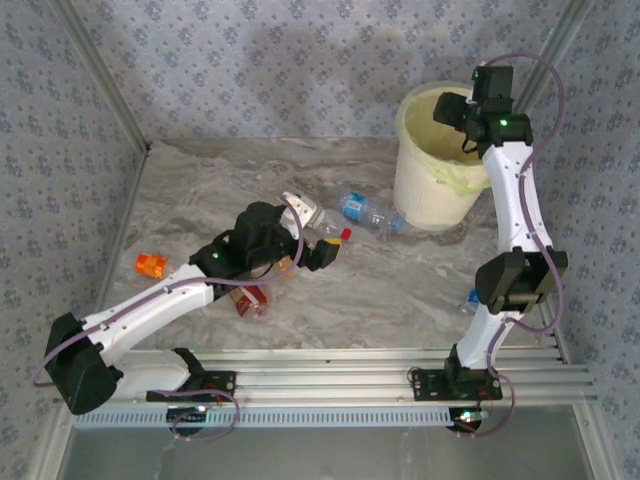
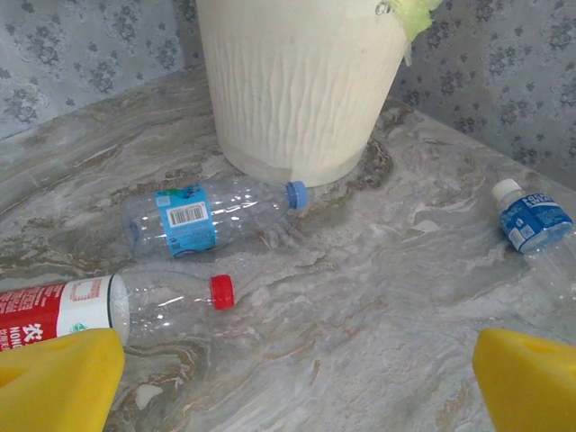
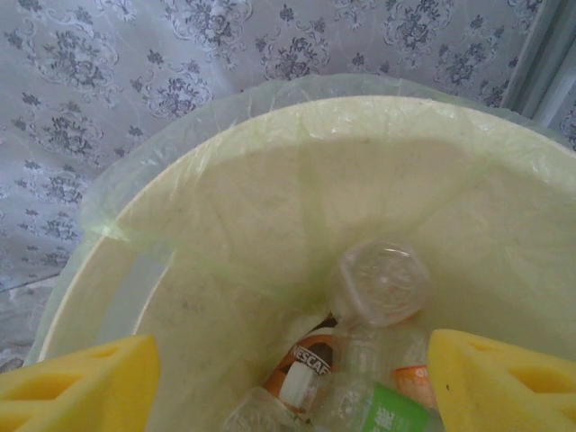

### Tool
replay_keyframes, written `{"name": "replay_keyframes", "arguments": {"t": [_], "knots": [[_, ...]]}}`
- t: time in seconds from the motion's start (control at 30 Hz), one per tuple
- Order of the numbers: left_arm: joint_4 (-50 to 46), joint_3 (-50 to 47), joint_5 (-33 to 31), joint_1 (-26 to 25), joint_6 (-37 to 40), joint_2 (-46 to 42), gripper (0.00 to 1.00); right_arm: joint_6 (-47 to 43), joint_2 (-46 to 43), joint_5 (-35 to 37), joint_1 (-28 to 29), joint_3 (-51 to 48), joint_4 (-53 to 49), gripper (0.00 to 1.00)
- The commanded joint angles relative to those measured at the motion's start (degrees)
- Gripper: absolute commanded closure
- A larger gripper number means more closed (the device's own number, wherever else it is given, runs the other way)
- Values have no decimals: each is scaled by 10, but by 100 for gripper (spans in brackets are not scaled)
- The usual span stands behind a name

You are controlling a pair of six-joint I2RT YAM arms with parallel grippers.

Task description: Put the plastic bottles in the bin

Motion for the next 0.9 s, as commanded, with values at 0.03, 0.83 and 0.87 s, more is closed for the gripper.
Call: {"name": "replay_keyframes", "arguments": {"t": [0.03, 0.83, 0.87], "knots": [[-22, 34, 43, 2, 6, -14, 0, -23, -71, 3, 10, -16, -23, 19], [-45, 47, 116, -17, 16, -33, 0, 101, -459, -56, -7, -493, -75, 15], [-44, 46, 116, -18, 15, -35, 0, 107, -466, -61, -9, -516, -75, 14]]}}
